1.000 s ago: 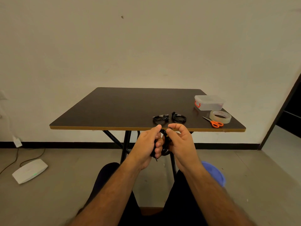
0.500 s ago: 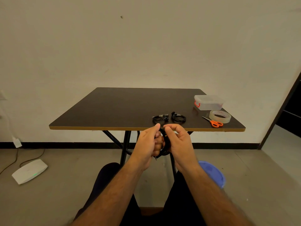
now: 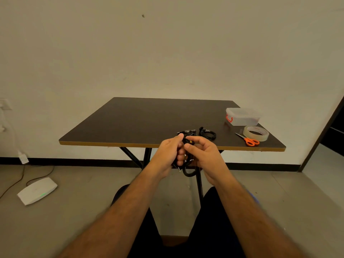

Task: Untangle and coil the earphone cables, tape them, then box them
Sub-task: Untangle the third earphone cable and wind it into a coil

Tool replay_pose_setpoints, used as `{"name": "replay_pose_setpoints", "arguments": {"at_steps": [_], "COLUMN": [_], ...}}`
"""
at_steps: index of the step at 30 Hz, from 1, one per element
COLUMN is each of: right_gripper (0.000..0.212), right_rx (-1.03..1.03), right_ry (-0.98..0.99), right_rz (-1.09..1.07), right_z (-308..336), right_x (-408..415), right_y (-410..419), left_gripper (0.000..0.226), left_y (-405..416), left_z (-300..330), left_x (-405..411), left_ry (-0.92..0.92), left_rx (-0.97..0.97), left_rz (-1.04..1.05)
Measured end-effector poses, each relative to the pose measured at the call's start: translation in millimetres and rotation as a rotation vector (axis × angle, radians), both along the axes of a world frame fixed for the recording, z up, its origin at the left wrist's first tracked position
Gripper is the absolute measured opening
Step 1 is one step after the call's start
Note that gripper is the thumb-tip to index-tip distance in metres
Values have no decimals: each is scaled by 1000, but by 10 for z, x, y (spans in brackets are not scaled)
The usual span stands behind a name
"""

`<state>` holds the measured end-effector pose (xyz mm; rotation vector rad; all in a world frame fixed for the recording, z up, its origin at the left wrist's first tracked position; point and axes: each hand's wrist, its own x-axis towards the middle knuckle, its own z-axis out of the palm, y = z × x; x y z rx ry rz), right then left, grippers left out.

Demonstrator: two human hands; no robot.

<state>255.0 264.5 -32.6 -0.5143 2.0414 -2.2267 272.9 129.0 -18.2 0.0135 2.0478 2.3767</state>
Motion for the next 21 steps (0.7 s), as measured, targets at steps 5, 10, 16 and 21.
{"name": "replay_pose_setpoints", "arguments": {"at_steps": [5, 10, 16, 21], "right_gripper": [11, 7, 7, 5], "right_rx": [111, 156, 247, 349], "right_ry": [63, 42, 38, 70], "right_rz": [-91, -113, -127, -147], "right_z": [106, 144, 213, 193], "right_x": [-291, -648, -1022, -1390], "right_y": [-128, -355, -636, -898], "left_gripper": [43, 35, 33, 22], "left_y": [-148, -365, -723, -1033], "left_z": [45, 79, 38, -31], "left_x": [-249, -540, -847, -1097], "left_ry": [-36, -125, -144, -137], "left_rx": [-131, -105, -117, -241], "left_rz": [64, 135, 170, 122]}}
